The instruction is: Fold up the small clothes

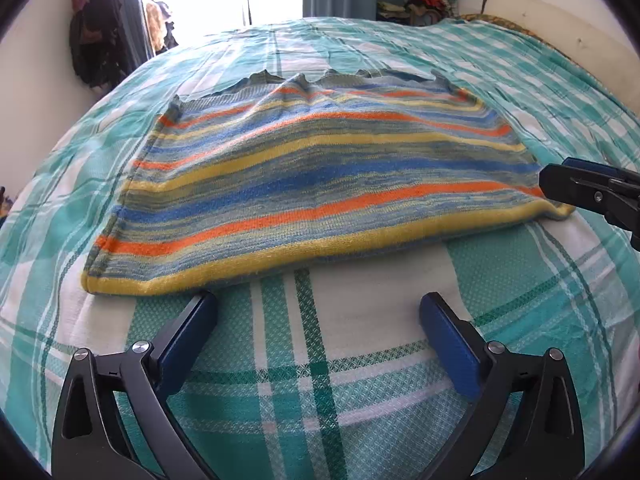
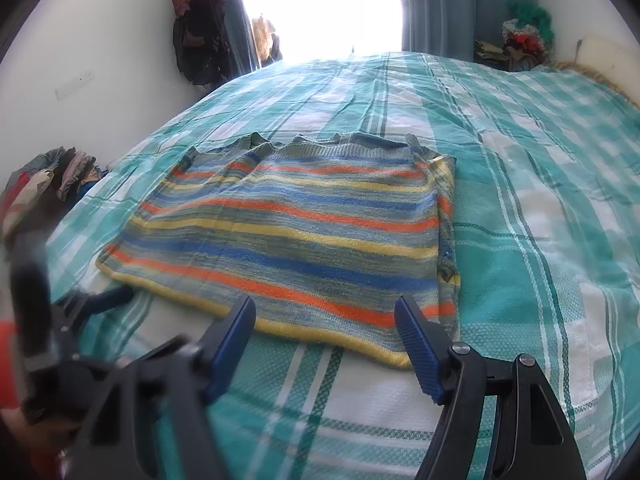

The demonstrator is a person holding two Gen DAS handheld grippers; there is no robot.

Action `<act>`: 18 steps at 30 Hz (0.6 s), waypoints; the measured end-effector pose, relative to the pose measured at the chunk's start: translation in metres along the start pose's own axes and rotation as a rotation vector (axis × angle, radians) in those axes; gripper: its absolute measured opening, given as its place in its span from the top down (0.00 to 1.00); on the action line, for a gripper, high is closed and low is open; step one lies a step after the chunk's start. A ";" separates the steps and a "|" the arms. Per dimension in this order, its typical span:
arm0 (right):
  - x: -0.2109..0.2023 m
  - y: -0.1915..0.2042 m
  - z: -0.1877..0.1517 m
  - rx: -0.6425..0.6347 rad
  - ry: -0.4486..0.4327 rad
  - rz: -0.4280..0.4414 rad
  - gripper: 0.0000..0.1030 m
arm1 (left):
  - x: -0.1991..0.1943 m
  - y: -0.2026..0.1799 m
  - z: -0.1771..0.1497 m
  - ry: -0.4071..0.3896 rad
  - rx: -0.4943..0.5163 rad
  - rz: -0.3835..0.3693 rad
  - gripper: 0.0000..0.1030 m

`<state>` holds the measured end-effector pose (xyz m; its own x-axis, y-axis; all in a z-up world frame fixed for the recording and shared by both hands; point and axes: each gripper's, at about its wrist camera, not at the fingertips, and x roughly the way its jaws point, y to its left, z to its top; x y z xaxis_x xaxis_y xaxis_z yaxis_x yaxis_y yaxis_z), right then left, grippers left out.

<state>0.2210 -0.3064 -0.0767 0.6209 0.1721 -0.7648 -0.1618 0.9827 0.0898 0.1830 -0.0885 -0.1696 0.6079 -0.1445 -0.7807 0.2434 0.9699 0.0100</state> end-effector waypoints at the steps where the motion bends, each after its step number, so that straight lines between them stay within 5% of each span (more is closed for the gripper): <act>1: 0.000 0.001 -0.001 -0.001 0.004 0.002 0.30 | 0.000 0.000 0.000 -0.001 0.000 0.000 0.01; 18: 0.006 0.000 -0.007 -0.009 0.037 -0.010 0.30 | 0.001 0.002 -0.002 -0.003 -0.008 -0.010 0.00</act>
<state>0.2192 -0.3055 -0.0861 0.5933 0.1596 -0.7890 -0.1626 0.9837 0.0767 0.1827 -0.0860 -0.1713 0.6073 -0.1552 -0.7792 0.2440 0.9698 -0.0030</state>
